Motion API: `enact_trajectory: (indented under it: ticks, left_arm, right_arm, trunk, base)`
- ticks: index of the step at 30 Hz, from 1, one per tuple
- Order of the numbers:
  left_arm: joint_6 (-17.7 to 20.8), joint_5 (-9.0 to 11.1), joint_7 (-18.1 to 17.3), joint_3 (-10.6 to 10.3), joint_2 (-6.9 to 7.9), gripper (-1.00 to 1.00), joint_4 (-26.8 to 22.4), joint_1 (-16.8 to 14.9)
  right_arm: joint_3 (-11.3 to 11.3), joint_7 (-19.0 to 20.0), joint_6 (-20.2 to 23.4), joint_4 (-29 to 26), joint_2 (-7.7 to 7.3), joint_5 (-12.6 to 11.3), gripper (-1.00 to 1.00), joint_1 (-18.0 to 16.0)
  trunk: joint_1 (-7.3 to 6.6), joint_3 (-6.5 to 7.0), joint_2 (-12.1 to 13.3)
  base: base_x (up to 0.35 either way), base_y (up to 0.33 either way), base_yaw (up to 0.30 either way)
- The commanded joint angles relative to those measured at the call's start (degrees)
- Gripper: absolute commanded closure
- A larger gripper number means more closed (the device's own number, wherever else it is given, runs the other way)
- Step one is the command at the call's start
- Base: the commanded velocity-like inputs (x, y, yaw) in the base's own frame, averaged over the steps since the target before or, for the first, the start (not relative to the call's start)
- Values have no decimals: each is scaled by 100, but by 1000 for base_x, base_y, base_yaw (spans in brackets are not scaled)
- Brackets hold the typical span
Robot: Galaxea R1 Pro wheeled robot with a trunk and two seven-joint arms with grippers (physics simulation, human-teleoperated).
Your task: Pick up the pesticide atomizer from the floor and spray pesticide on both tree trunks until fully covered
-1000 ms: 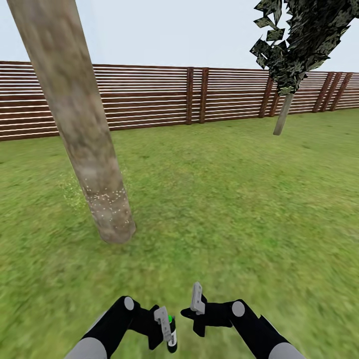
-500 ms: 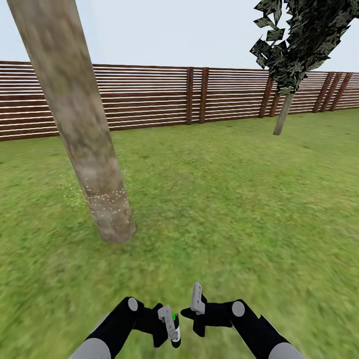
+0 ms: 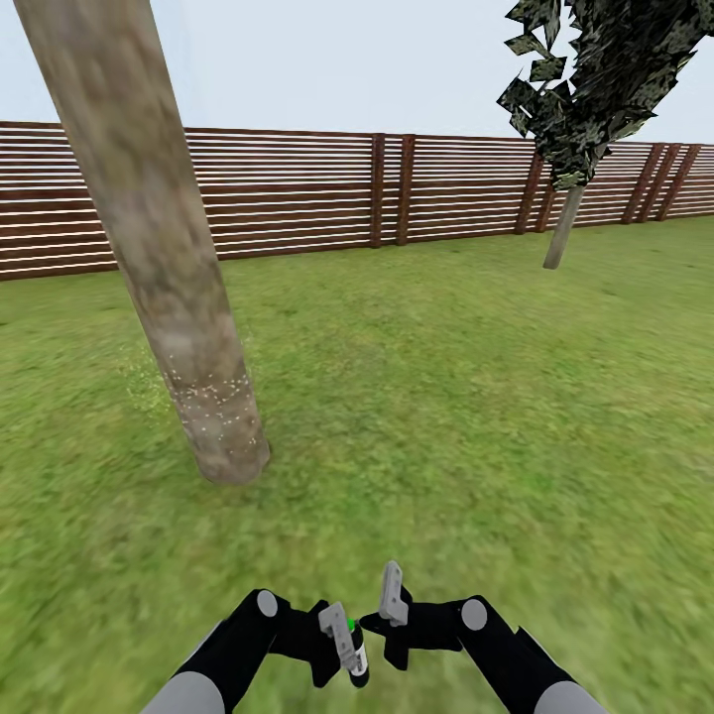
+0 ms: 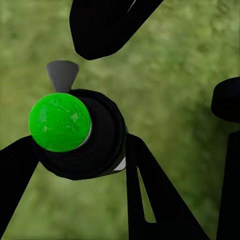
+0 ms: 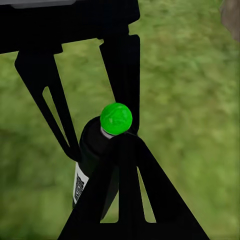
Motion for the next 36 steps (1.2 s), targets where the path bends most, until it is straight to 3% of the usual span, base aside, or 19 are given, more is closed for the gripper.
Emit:
enact_trajectory:
  ticks: [1,22,26,36]
  left_arm:
    - [-33,-49,-24,32,-6,100,-6,-2]
    - [-42,-35,-59,23,-6,100,55,-1]
    - [-247,211,-59,23,-6,100,62,5]
    - [-310,239,-57,23,-6,100,76,15]
  right_arm:
    - [-5,0,-30,-5,2,53,100,-2]
    - [-11,0,-32,-5,3,56,100,-2]
    - [-14,0,-32,-5,1,56,100,-2]
    - [-14,0,-32,-1,2,54,100,-2]
  trunk:
    - [-1,-5,-2]
    - [-1,-5,-2]
    - [-1,-5,-2]
    - [-1,-5,-2]
  base:
    - [0,0,0]
    - [0,0,0]
    - [0,0,0]
    - [0,0,0]
